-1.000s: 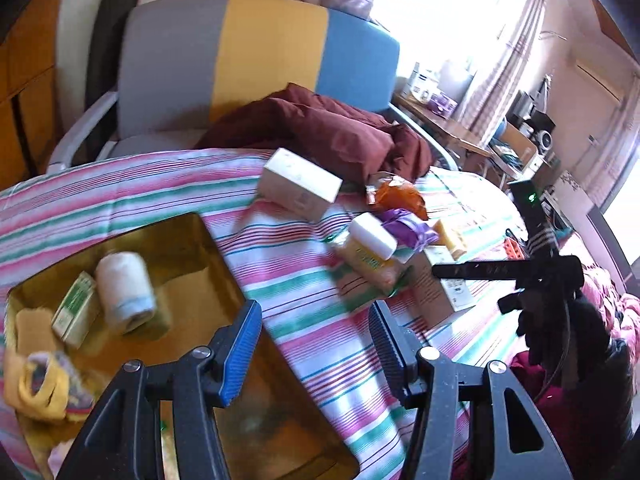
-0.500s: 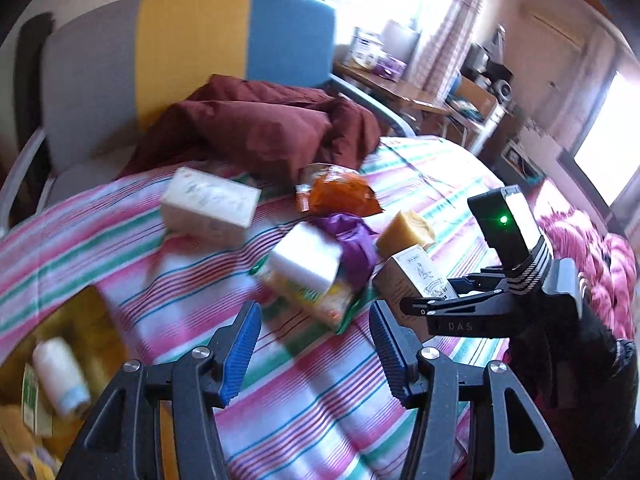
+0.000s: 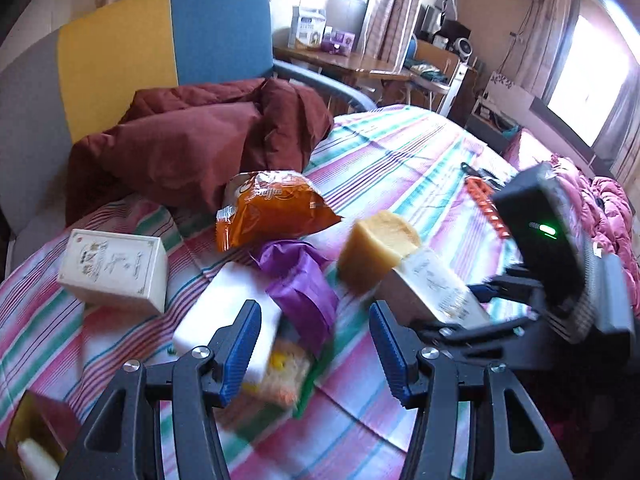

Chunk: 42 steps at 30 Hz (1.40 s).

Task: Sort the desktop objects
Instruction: 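Grasp the white box with Chinese print with the right gripper, then grasp the purple packet with the left gripper while the right holds the white box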

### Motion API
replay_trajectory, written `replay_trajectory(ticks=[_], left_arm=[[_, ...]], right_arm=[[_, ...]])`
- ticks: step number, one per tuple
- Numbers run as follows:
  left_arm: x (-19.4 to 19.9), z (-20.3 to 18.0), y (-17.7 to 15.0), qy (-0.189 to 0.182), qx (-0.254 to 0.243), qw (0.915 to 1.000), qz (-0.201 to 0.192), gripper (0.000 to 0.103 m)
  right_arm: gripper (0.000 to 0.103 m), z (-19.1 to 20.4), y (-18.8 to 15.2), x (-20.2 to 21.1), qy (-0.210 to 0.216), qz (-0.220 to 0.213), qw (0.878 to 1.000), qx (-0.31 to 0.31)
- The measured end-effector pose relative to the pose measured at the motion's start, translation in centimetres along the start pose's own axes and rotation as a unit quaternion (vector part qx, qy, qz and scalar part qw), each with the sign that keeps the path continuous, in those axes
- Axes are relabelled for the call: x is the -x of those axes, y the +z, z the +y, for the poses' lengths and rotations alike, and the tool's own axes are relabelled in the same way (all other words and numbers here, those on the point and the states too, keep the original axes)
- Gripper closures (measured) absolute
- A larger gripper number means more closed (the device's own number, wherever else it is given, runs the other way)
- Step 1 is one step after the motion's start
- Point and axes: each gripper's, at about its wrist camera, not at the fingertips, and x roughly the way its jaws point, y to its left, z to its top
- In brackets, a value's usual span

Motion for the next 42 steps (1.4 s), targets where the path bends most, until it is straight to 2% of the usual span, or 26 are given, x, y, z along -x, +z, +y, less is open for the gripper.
replay_trajectory(ticks=[8,12,13,14,15,18,24,27,33,42], left_arm=[[-4.5,0.7,1.1,0.010,-0.015,0.9990,0.040,0.042],[-5.4,0.5,1.1,0.008,-0.023,0.9991,0.034,0.043],[-5.5,0.4,1.2,0.009,-0.023,0.9992,0.032,0.046],[-5.6,0.4,1.2,0.009,-0.023,0.9993,0.030,0.050],[-5.7,0.4,1.1,0.012,-0.023,0.9993,0.027,0.058],[-5.5,0.1,0.7,0.014,-0.026,0.9994,0.016,0.061],[-4.3,-1.0,0.1,-0.006,-0.032,0.9995,0.006,0.072],[-4.3,-1.9,-0.5,-0.014,-0.038,0.9991,0.014,0.073],[-5.4,-2.5,-1.4,-0.015,-0.021,0.9992,0.029,0.076],[-3.4,-2.9,-2.3,-0.008,0.004,0.9999,0.015,0.076]], right_arm=[[0.051,-0.5,-0.2,-0.1,0.005,0.005,1.000,0.000],[0.051,-0.6,-0.3,0.0,0.005,0.006,1.000,0.002],[0.051,-0.7,-0.4,0.1,0.006,0.006,1.000,0.001],[0.051,-0.8,-0.4,0.1,0.007,0.006,1.000,0.000],[0.051,-0.9,-0.5,0.1,0.007,0.007,1.000,0.000],[0.051,-1.1,-0.6,0.1,0.006,0.010,1.000,0.002],[0.051,-1.6,-0.9,0.2,0.001,0.014,1.000,0.000],[0.051,-1.8,-1.1,0.3,0.000,0.015,1.000,0.002],[0.051,-2.3,-1.5,0.7,-0.003,0.015,1.000,0.003],[0.051,-3.2,-2.1,1.6,-0.001,0.007,1.000,0.001]])
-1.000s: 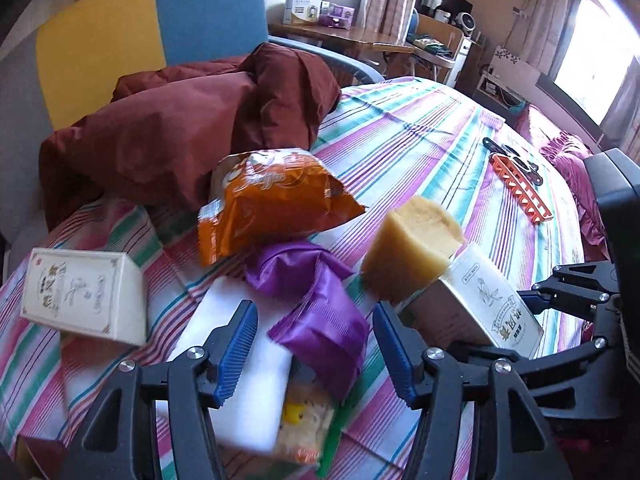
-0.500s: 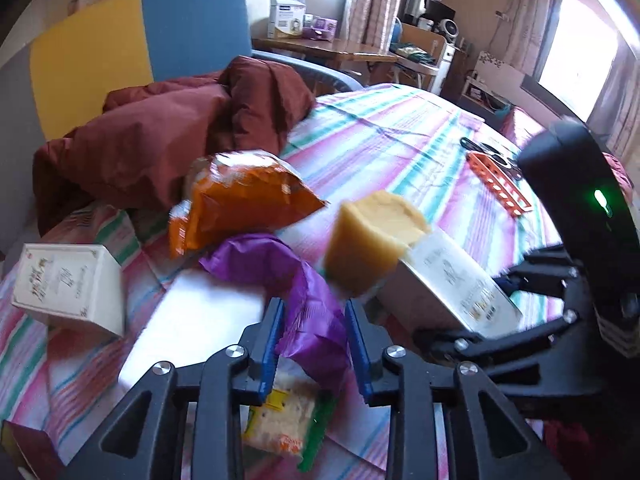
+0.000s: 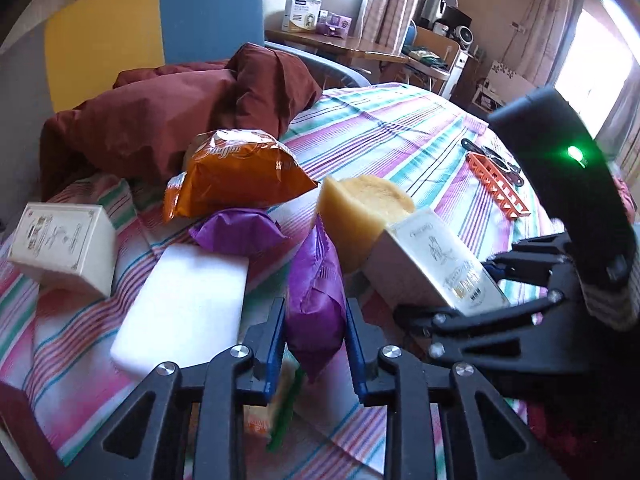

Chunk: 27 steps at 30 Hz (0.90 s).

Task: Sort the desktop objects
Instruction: 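Grasp the purple packet with the left gripper while the right holds the white box, then carry the white box and purple packet over the gold tray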

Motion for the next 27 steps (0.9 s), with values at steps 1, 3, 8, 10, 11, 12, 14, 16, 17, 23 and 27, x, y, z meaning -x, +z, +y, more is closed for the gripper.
replay_trajectory(ticks=[1,3,8,10,11,12,14,16,17,23,27], left_arm=[[0.4,0.1,-0.2,0.001,0.003,1.0000,-0.003,0.076],[1.4,0.1,-0.8,0.003,0.012,0.9999,-0.009,0.076],[3.6,0.6,-2.3,0.008,0.044,0.9988,-0.022,0.076],[4.6,0.8,-3.1,0.013,0.059,0.9979,-0.026,0.076],[5.1,0.9,-3.6,0.014,0.063,0.9975,-0.028,0.076],[5.6,1.0,-4.0,0.015,0.066,0.9972,-0.032,0.076],[6.8,1.1,-4.9,0.023,0.072,0.9963,-0.040,0.076],[7.8,1.5,-5.6,0.028,0.077,0.9955,-0.048,0.076],[8.3,1.7,-6.0,0.034,0.078,0.9950,-0.052,0.076],[11.1,3.3,-7.6,0.050,0.108,0.9901,-0.074,0.076],[12.8,4.0,-8.9,0.068,0.121,0.9863,-0.089,0.076]], right_arm=[[0.051,-0.2,-0.1,0.2,0.003,-0.002,1.000,-0.002],[0.051,-0.3,-0.2,0.4,0.006,-0.003,1.000,-0.003],[0.051,-0.5,-0.9,0.8,0.009,0.000,1.000,0.004],[0.051,-0.6,-1.1,0.9,0.011,0.003,1.000,0.005],[0.051,-0.6,-1.2,1.0,0.014,0.004,1.000,0.005],[0.051,-0.6,-1.3,1.1,0.018,0.003,1.000,0.007],[0.051,-0.3,-1.5,1.6,0.031,-0.003,0.999,0.017],[0.051,0.1,-1.9,2.0,0.036,-0.007,0.999,0.031],[0.051,0.2,-2.0,2.0,0.034,-0.006,0.999,0.034],[0.051,0.3,-2.7,2.7,0.030,-0.011,0.998,0.050],[0.051,1.0,-3.2,3.2,0.023,-0.020,0.997,0.076]])
